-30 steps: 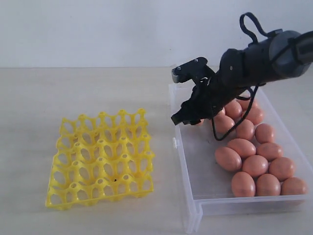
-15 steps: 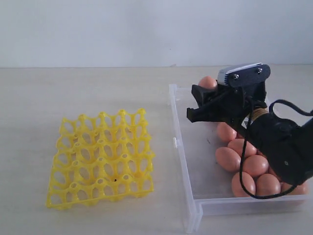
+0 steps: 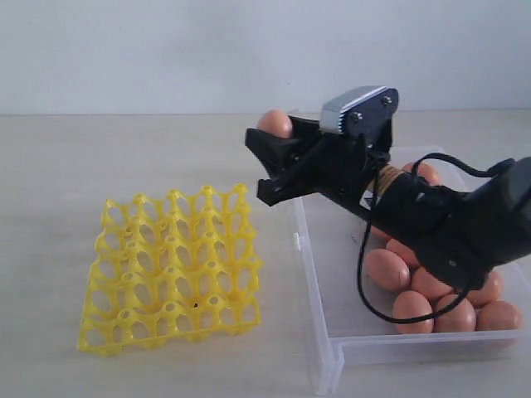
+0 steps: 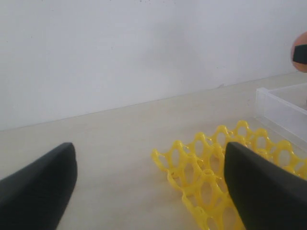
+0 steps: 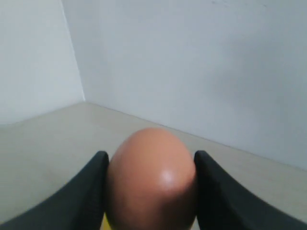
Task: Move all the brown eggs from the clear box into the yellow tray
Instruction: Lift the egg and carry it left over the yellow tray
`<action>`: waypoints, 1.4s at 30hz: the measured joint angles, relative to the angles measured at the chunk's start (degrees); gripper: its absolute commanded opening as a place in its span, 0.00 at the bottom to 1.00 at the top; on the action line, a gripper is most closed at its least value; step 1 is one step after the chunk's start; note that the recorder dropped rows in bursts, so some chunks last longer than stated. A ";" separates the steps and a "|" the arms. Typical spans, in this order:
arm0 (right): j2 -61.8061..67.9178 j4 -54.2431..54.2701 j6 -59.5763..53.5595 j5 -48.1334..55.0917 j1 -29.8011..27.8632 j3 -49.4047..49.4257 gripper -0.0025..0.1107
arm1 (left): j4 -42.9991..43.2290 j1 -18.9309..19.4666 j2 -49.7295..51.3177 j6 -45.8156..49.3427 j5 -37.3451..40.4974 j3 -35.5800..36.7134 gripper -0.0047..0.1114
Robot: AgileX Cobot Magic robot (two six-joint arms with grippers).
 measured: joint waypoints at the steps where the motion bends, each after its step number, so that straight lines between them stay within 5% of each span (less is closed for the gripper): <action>1: 0.44 -0.22 0.44 0.00 1.48 -1.30 0.02 | 0.00 0.00 0.00 0.00 0.00 0.00 0.71; 11: 13.70 4.89 3.39 -0.41 15.32 -16.13 0.02 | 0.00 0.00 0.00 0.00 0.00 0.00 0.71; 19: 18.93 7.55 11.05 3.18 16.40 -25.72 0.02 | 0.00 0.00 0.00 0.00 0.00 0.00 0.71; 42: 23.13 16.87 14.11 39.04 21.08 -41.86 0.02 | 0.00 0.00 0.00 0.00 0.00 0.00 0.71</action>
